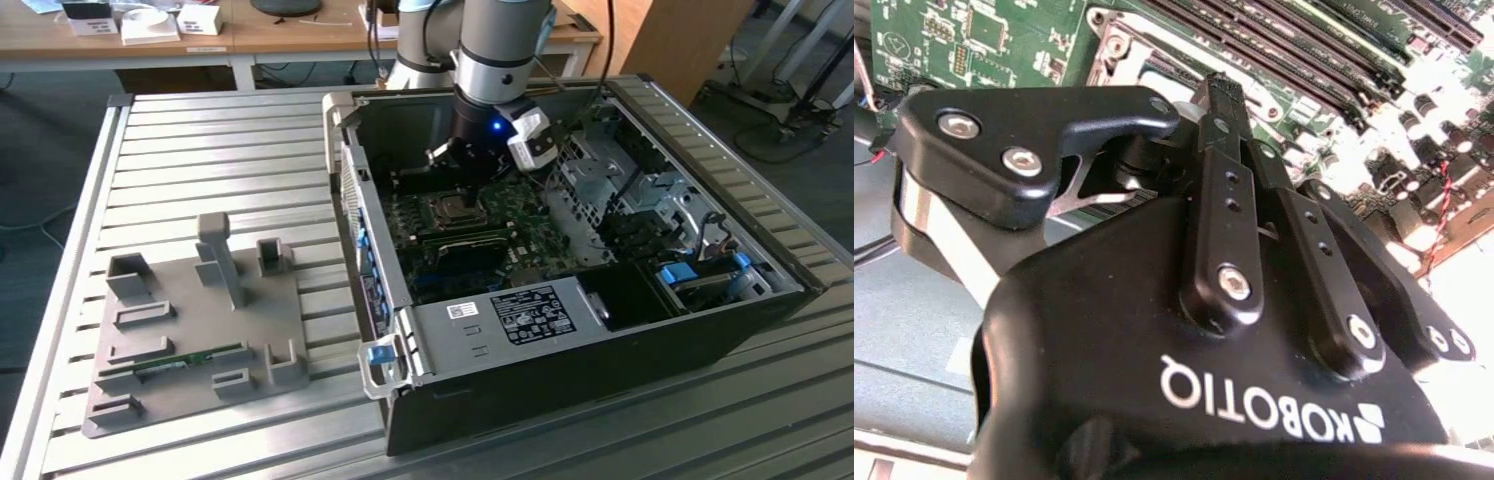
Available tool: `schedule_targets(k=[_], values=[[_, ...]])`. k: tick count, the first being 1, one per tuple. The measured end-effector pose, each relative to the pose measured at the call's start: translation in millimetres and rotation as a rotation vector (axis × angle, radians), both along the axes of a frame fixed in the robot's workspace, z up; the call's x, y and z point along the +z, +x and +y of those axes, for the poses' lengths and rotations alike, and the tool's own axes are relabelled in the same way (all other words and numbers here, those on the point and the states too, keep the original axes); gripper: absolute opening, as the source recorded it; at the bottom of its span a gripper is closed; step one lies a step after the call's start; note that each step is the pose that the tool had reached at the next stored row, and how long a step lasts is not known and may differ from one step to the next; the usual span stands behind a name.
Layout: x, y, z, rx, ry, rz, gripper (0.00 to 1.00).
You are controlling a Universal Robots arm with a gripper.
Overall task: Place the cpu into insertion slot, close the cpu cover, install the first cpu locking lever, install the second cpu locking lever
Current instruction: 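Install the second cpu locking lever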
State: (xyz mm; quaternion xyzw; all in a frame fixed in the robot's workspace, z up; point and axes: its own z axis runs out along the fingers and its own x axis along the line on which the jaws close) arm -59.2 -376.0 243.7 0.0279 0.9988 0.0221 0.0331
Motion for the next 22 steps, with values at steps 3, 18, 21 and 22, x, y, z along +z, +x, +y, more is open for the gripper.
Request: schedule_targets(k=[3,18,21,22], values=[[0.0,-1.2,0.0,0.000,-0.0001,0.0001,0.11],[-0.4,-1.5,-0.1,0.000,0.0000,0.0205,0.11],[-0.6,-3.1,-0.1,0.000,0.0002,0.0203,0.11],[-0.6,-4.1,-0.2,0.000,0.0000,0.0204,0.11]])
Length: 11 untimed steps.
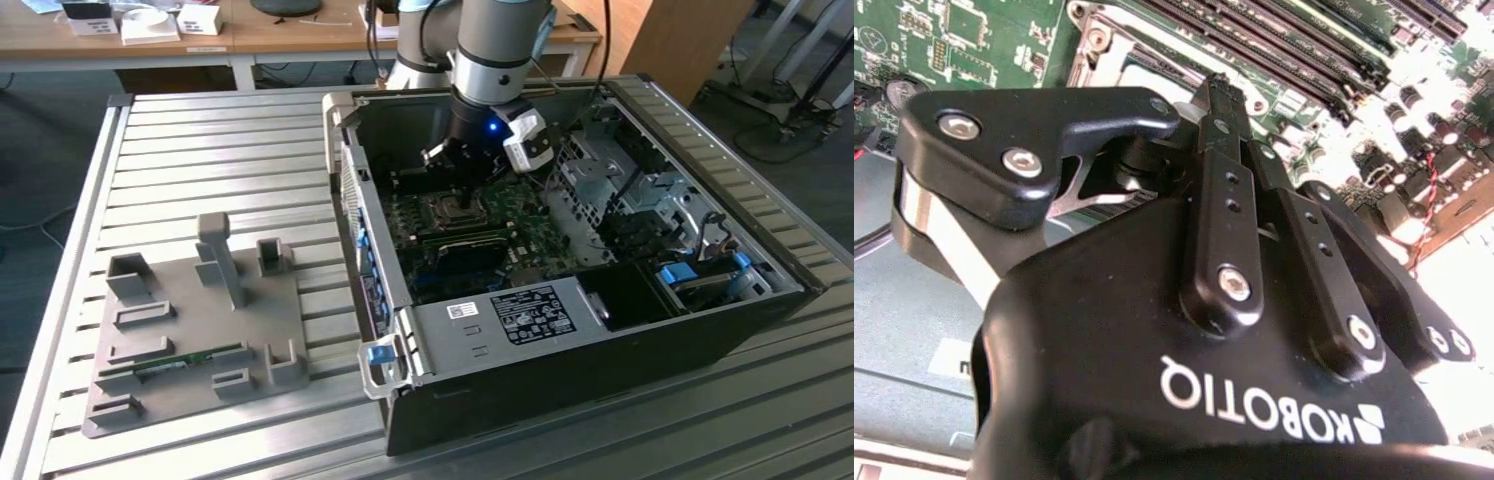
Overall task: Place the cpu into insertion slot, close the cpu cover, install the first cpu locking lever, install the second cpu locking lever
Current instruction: 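Install the second cpu locking lever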
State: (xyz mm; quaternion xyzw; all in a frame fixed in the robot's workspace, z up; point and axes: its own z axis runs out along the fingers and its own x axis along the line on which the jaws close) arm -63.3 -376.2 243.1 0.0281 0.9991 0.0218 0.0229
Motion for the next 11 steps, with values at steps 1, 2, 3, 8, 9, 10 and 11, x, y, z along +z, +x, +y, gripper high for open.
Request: schedule_targets(k=[1,2,3,8,9,10,11], values=[[-0.1,-0.8,-0.1,0.000,0.0001,0.0000,0.11],[-0.2,-1.7,-0.2,0.000,0.0000,0.0000,0.11],[-0.3,-2.7,-0.3,0.000,0.0000,0.0000,0.11],[-1.6,-7.9,-0.6,0.000,0.0001,0.0000,0.11],[-1.9,-8.8,-0.6,0.000,0.0000,0.0000,0.11],[-2.0,-9.2,-0.7,0.000,-0.0001,0.0000,0.11],[-1.9,-9.2,-0.7,0.000,-0.0001,0.0001,0.11]])
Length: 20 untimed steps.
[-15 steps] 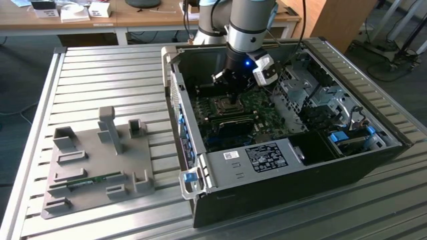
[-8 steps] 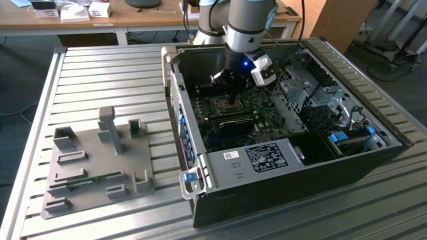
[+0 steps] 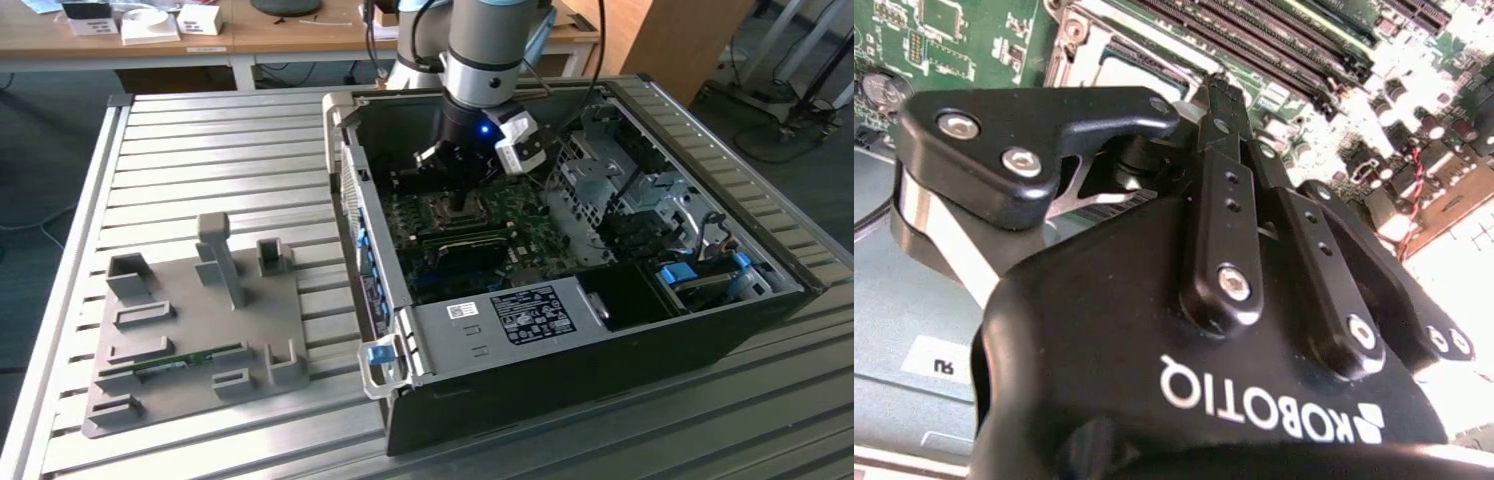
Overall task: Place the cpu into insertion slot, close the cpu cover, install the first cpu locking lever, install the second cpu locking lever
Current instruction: 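Install the second cpu locking lever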
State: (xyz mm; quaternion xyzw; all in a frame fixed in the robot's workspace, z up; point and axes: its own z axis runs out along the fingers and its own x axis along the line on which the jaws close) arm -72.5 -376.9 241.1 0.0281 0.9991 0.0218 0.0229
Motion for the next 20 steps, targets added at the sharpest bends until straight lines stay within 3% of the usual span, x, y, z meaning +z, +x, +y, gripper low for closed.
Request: schedule_targets(k=[20], values=[[-12.2,-8.7,0.0,0.000,0.0003,0.0000,0.11]])
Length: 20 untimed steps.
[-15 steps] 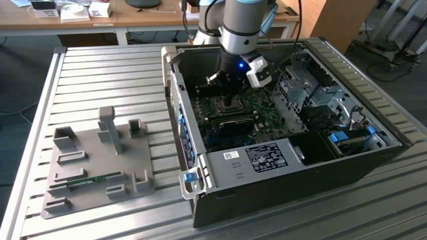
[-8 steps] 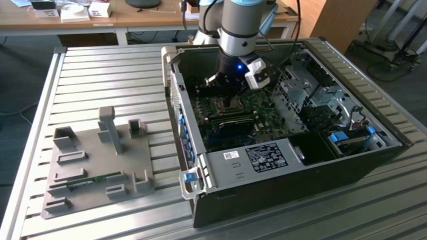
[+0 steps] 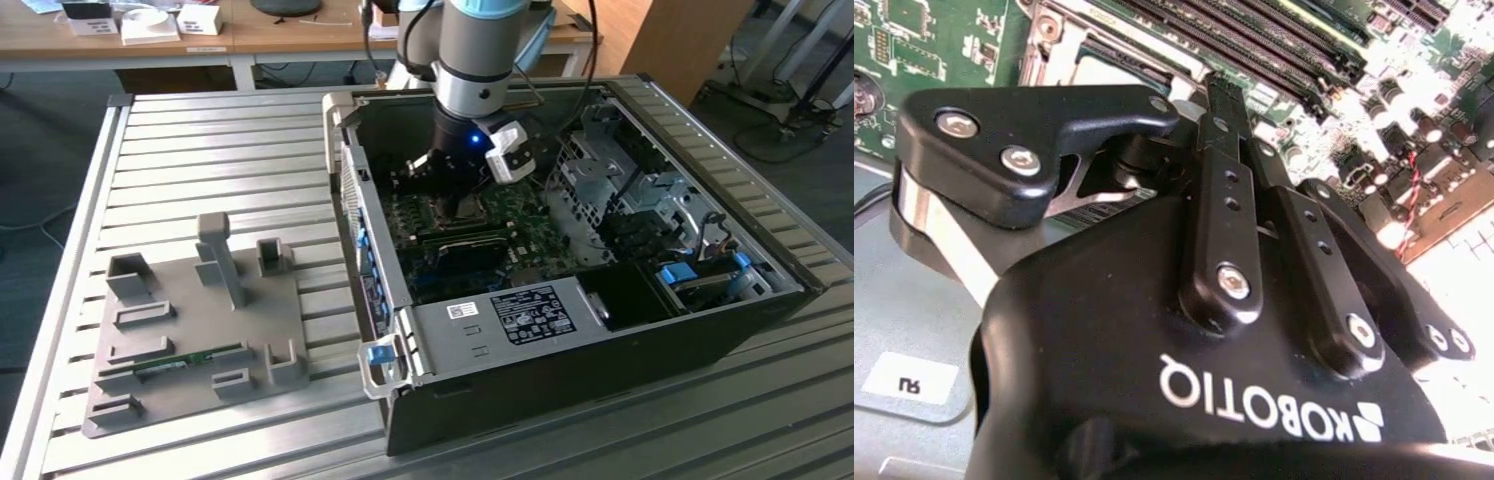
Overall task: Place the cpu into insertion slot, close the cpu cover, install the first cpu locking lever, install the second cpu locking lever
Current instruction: 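Install the second cpu locking lever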
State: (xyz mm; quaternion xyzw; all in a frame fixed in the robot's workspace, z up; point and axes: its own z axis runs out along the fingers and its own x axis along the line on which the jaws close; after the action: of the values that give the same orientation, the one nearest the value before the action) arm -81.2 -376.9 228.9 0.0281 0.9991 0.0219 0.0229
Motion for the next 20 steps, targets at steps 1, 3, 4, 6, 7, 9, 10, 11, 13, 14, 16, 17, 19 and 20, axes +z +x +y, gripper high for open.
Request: schedule_targets(k=[1,3,4,6,7,9,10,11,13,14,16,17,19,20], values=[[-1.0,-0.5,0.0,0.000,0.0000,0.0000,0.11],[-3.2,-1.6,0.0,0.000,0.0000,0.0000,0.11],[-4.1,-2.1,0.0,0.000,0.0001,-0.0001,0.11],[-5.4,-3.0,0.0,0.000,0.0000,0.0000,0.11],[-5.9,-3.9,-0.1,0.000,-0.0001,0.0000,0.11],[-7.2,-6.0,0.0,0.000,0.0000,0.0000,0.11],[-8.0,-7.0,0.0,0.000,0.0002,-0.0001,0.11],[-8.8,-7.7,0.1,0.000,0.0002,-0.0002,0.11],[-10.7,-8.1,0.0,0.000,0.0000,0.0001,0.11],[-11.8,-8.1,0.0,0.000,0.0000,0.0000,0.11],[-13.9,-8.2,0.0,0.000,0.0000,0.0000,0.11],[-14.7,-8.2,0.0,0.000,0.0001,0.0000,0.11],[-15.5,-8.2,0.0,0.000,-0.0001,0.0000,0.11],[-16.0,-8.2,0.0,0.000,0.0000,0.0000,0.11]])
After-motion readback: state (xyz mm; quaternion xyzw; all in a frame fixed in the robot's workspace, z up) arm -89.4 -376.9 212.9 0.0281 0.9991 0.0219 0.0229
